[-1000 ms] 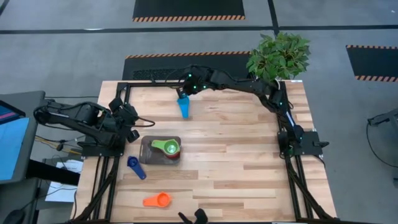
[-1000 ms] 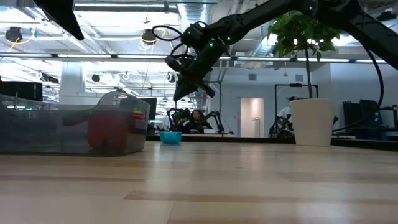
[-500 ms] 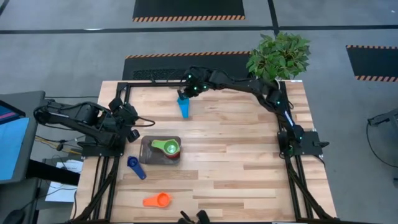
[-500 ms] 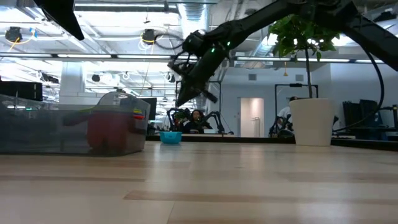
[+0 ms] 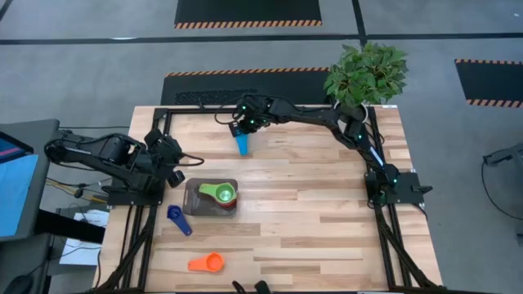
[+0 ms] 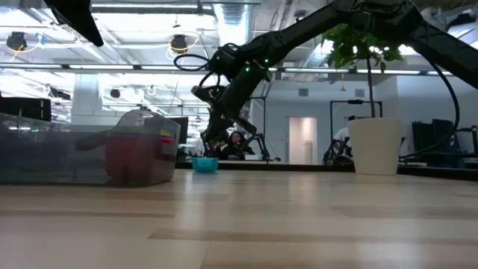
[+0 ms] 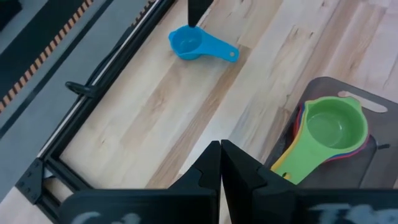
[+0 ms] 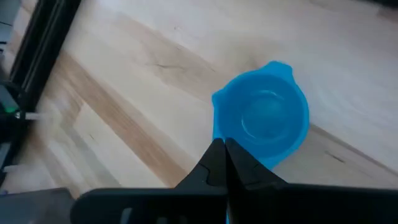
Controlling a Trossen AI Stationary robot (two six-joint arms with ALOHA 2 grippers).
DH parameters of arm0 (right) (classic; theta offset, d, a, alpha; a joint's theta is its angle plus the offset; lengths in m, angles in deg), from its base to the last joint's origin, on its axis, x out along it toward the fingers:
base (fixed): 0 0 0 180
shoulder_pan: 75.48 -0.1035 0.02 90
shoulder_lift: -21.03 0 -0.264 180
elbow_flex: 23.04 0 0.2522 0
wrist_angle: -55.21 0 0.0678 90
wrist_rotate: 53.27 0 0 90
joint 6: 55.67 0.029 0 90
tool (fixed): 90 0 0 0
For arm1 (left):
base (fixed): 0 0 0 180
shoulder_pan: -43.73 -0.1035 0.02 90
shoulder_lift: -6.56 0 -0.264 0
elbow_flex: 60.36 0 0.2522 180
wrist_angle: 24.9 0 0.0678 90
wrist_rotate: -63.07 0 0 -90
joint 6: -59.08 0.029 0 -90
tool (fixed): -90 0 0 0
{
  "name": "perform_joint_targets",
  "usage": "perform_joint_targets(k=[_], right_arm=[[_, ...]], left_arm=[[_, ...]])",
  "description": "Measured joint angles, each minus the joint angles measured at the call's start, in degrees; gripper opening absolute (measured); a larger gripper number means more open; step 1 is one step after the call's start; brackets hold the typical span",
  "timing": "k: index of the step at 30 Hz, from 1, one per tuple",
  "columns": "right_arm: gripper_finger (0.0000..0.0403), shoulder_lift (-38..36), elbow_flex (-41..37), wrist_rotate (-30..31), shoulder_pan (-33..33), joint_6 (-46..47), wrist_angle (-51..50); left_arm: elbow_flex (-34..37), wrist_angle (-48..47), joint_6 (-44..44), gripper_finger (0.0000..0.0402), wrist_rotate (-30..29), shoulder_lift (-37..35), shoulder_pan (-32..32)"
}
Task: Nest measuring cups in basket
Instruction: Stack the light blue measuring cup on top of the green measuring cup in the black bin
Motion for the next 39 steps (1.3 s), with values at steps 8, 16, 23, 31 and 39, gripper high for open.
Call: perform_joint_targets(k=[8, 16, 23, 31, 39], right_arm=[[0.0003, -0.2, 0.2, -1.1, -0.1, 8.1, 4.4], [0.0002, -0.3, 0.3, -3.1, 0.6, 5.2, 9.1], [0.0002, -0.3, 7.9, -11.6, -2.6, -0.9, 10.1], [0.0006, -5.4, 16.9, -23.5, -10.0, -9.1, 16.5], [0.0011, -19.7, 16.6, -19.5, -18.3, -23.3, 6.9]], left_arm=[[0.0, 0.5, 0.6, 0.0000, 0.0, 0.0, 0.0], [0.0, 0.5, 1.5, 0.0000, 0.3, 0.0, 0.0], [0.0, 0.7, 2.6, 0.0000, -0.1, 0.0, 0.0], [0.0, 0.8, 2.6, 0.0000, -0.1, 0.0, 0.0], [0.0, 0.8, 2.8, 0.0000, -1.7, 0.0, 0.0]])
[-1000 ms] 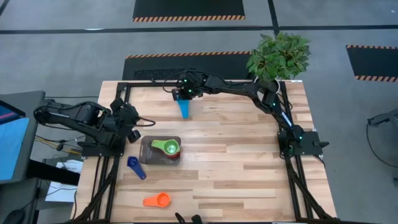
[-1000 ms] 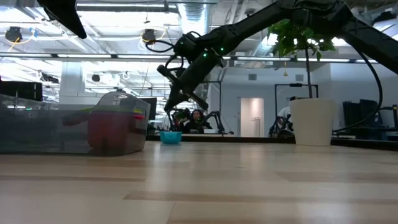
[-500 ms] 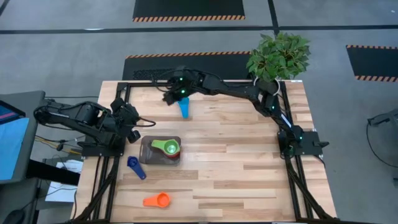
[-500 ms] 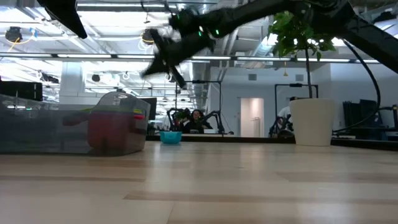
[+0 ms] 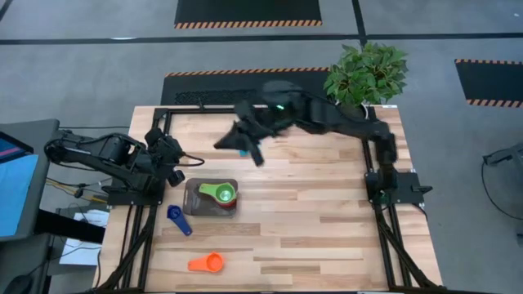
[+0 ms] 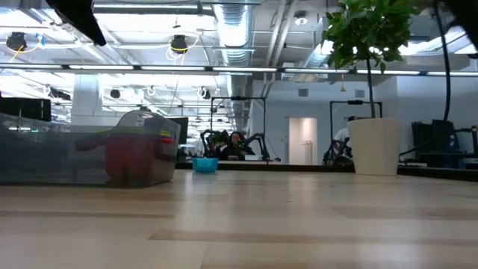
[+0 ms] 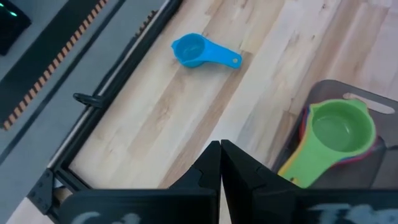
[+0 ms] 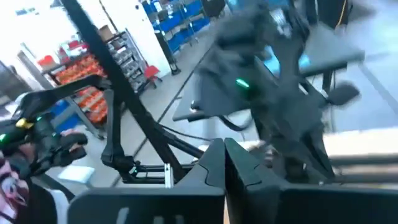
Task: Nest measuring cups in basket
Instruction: Stack the light blue measuring cup on top of the green measuring cup in the black bin
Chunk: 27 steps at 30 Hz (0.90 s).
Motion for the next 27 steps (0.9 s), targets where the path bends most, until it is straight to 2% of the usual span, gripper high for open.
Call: perform_joint_targets(k=[3, 6, 9, 12, 16, 19, 24, 27], right_arm=[[0.0011, -4.6, 0.0, 5.0, -4.5, -5.1, -5.2], [0.0005, -8.6, 0.0, 14.1, -9.6, -8.5, -12.0], [0.0006, -12.2, 0.0, 27.9, -15.4, -9.0, -18.9], [0.0015, -14.5, 0.0, 43.9, -21.8, -5.9, -24.4], [0.0012, -16.3, 0.0, 62.7, -29.9, -1.3, -28.6], [0.0005, -16.5, 0.0, 73.5, -35.1, 0.4, -30.0], [0.0014, -16.4, -0.1, 85.0, -42.3, 7.9, -33.0], [0.0015, -16.4, -0.1, 92.4, -46.1, 14.1, -37.5]], left_arm=[[0.0, 0.0, 0.0, 0.0000, -1.1, 0.0, 0.0], [0.0, 0.4, 0.0, 0.0000, -1.5, 0.0, 0.0], [0.0, 4.6, 0.4, 0.0000, -0.7, 0.0, -0.7], [0.0, 13.9, 5.2, 0.0000, 3.9, 0.9, -3.7], [0.0, 24.9, 12.8, 0.0000, 10.2, 5.9, -10.8], [0.0, 28.8, 16.9, 0.0000, 14.0, 12.0, -17.5], [-2.4, 33.5, 21.2, 0.0000, 25.8, 22.3, -30.9], [-5.4, 34.2, 22.5, 0.0000, 30.0, 28.2, -38.1]])
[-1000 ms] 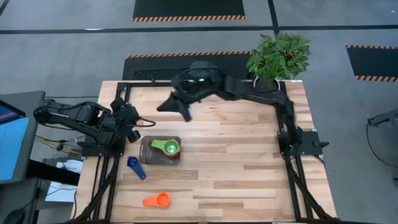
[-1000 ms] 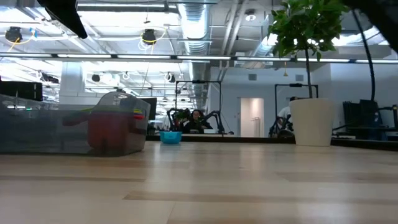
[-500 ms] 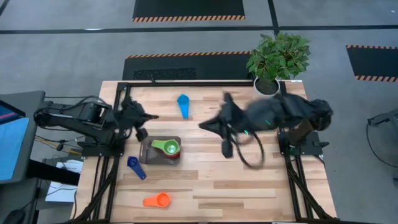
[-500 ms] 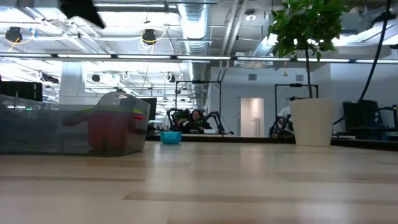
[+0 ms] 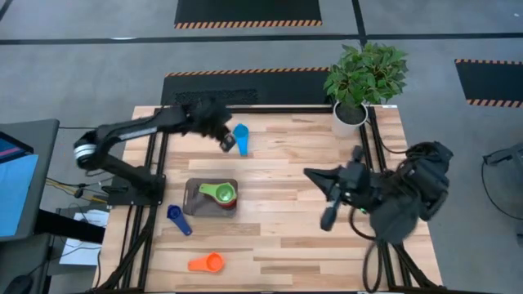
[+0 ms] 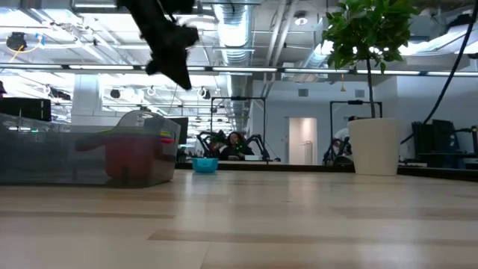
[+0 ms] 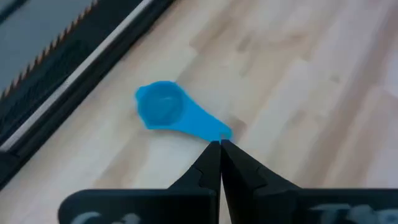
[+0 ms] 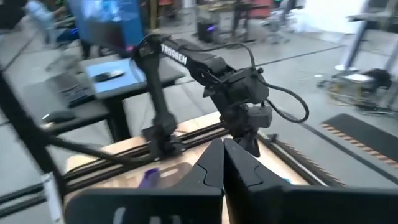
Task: Nest measuring cups in basket
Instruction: Stack the light blue measuring cup on top of the green measuring cup in the black bin
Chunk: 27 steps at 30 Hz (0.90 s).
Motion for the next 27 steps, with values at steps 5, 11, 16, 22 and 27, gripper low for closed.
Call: perform_joint_targets(k=[5, 11, 16, 22, 27], right_arm=[[0.0005, 0.0, 0.0, 8.8, -5.4, 12.9, -11.2], [0.0005, 0.3, 0.0, 10.2, -6.8, 30.1, -26.5], [0.0010, 0.2, -1.0, 8.8, -6.6, 32.2, -27.1], [0.0005, 0.1, -1.0, 8.1, -7.9, 33.0, -27.5], [0.0012, 0.1, -1.0, 8.1, -8.0, 32.4, -27.5]], left_arm=[[-6.6, -3.2, 1.1, 0.0000, 0.2, 9.5, -7.1], [-14.2, -6.2, 0.7, 0.0000, 3.2, 20.7, -8.8], [-19.3, -9.3, -0.7, 0.0000, 3.3, 27.8, -9.0], [-21.6, -15.9, -2.4, 0.0000, -4.1, 32.3, -10.3], [-21.6, -14.9, -3.5, 0.0000, -2.5, 32.7, -11.5]])
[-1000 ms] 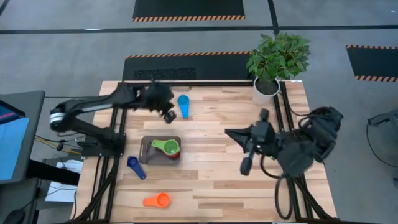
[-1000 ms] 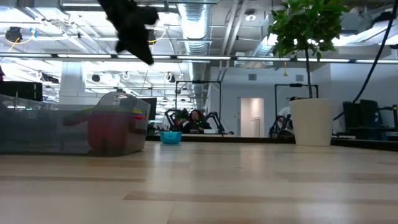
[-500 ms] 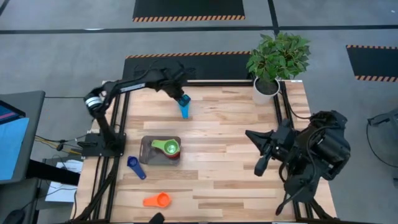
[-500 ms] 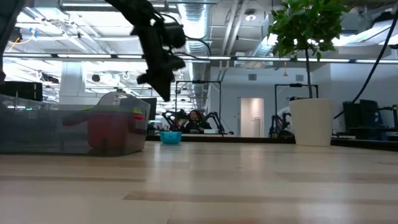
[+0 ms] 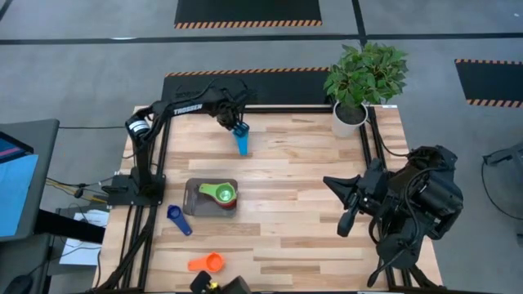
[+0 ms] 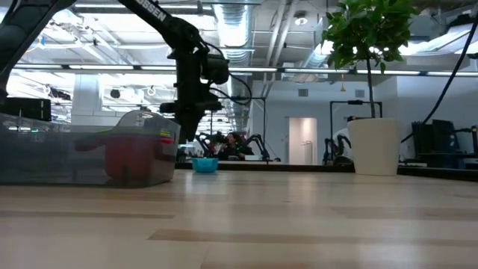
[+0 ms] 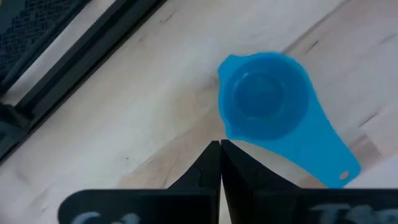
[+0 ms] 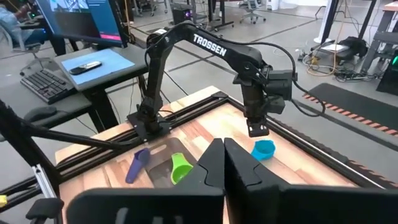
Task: Nest measuring cups in basket
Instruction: Stack the light blue measuring cup on top of the green measuring cup in the black bin
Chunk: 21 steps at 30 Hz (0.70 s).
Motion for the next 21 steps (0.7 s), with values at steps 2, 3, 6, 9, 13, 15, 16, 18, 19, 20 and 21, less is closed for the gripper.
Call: perform_joint_targets(k=[2, 3, 6, 9, 13, 15, 16, 18, 19, 20, 21], right_arm=[[0.0015, 0.0, 0.0, 0.0, 0.0, 0.0, 0.0], [0.0015, 0.0, 0.0, 0.0, 0.0, 0.0, 0.0], [0.0008, 0.1, 0.0, -0.8, 0.0, 0.0, 0.0], [0.0005, 0.1, 0.0, -1.6, 0.0, -0.1, 0.0], [0.0016, 0.1, 0.0, -2.8, 0.0, -0.1, 0.1], [0.0017, 0.1, 0.0, -3.3, 0.0, -0.1, 0.1], [0.0015, 0.1, 0.0, -3.6, 0.0, -0.1, 0.1], [0.0008, 0.1, 0.0, -4.4, 0.0, -0.2, 0.2], [0.0006, 0.1, 0.0, -4.7, 0.0, -0.2, 0.2], [0.0005, 0.1, 0.0, -4.7, 0.0, -0.2, 0.2], [0.0005, 0.1, 0.0, -4.8, 0.0, -0.2, 0.2]], left_arm=[[0.0, 0.4, -1.2, 0.0000, -0.5, 0.0, -0.6], [0.0, 0.6, -1.7, 0.0000, -0.3, 0.0, -1.1], [-0.1, 0.7, -2.6, 0.0000, 0.9, 0.7, -2.1], [0.0, 0.6, -2.8, 0.0000, 2.0, 2.0, -2.5], [-0.3, 2.2, -3.3, 0.0000, 5.9, 4.1, -2.6], [-0.5, 2.7, -3.7, 0.0000, 6.1, 5.7, -2.6], [-0.7, 2.2, -3.8, 0.0000, 6.3, 6.5, -2.6], [-1.1, 1.9, -3.7, 0.0000, 6.4, 8.0, -2.6], [-1.1, 2.3, -3.7, 0.0000, 6.5, 8.4, -2.4], [-1.1, 2.0, -3.7, 0.0000, 6.9, 8.6, -2.2], [-1.1, 1.9, -3.7, 0.0000, 7.3, 8.9, -1.7]])
